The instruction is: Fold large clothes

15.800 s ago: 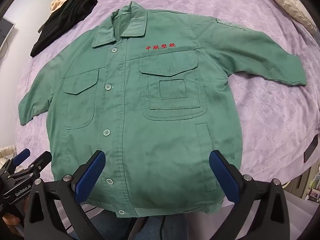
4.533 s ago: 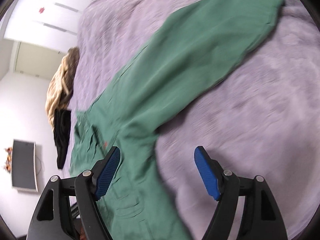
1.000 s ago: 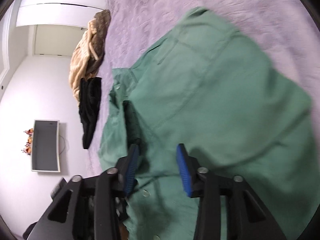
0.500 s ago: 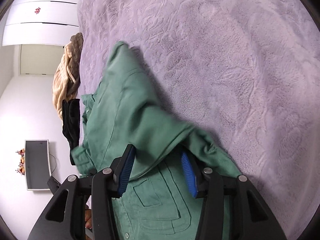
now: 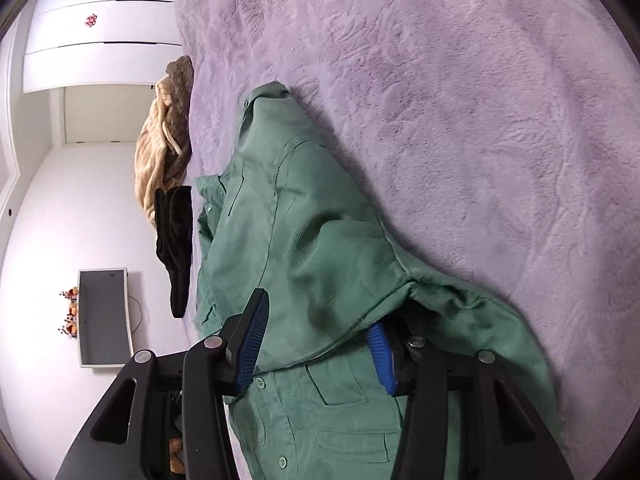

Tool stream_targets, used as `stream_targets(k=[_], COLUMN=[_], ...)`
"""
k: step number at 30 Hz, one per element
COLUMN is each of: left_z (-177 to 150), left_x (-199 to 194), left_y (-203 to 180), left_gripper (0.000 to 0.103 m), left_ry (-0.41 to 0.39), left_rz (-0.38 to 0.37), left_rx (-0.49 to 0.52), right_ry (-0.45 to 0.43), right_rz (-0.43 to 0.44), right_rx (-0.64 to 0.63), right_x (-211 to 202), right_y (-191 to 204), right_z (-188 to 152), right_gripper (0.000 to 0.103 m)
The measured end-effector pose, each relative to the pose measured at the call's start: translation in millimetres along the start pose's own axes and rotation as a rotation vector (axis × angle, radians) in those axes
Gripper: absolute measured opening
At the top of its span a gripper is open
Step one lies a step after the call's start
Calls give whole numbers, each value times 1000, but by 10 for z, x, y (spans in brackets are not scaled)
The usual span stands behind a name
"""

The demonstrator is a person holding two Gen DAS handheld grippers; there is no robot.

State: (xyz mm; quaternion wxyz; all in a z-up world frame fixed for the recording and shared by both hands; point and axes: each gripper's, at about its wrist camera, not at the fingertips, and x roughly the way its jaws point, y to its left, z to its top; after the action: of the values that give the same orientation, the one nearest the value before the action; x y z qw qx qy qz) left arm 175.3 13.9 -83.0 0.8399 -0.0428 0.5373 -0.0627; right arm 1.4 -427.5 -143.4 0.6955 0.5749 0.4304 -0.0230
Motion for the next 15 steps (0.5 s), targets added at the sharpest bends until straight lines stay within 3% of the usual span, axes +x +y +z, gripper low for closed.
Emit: stream_targets(k=[3, 6, 11, 15], left_z=[177, 349, 544, 555], left_x=[-14, 34, 327, 632], left_y=[-241, -722, -1882, -2715], left_gripper=[79, 79, 79, 79], left_ry=[-12, -5, 43, 122], left_rz=[-28, -114, -272, -345], left_rx=[96, 220, 441, 568], right_ry=[-28, -55, -82, -84], right_rz=[19, 34, 108, 181], right_rx=[26, 62, 144, 170], right_x=[-20, -98, -223, -232], right_y=[-44, -167, -385, -442], right_z=[5, 20, 4, -28], right_gripper=[52, 52, 52, 52])
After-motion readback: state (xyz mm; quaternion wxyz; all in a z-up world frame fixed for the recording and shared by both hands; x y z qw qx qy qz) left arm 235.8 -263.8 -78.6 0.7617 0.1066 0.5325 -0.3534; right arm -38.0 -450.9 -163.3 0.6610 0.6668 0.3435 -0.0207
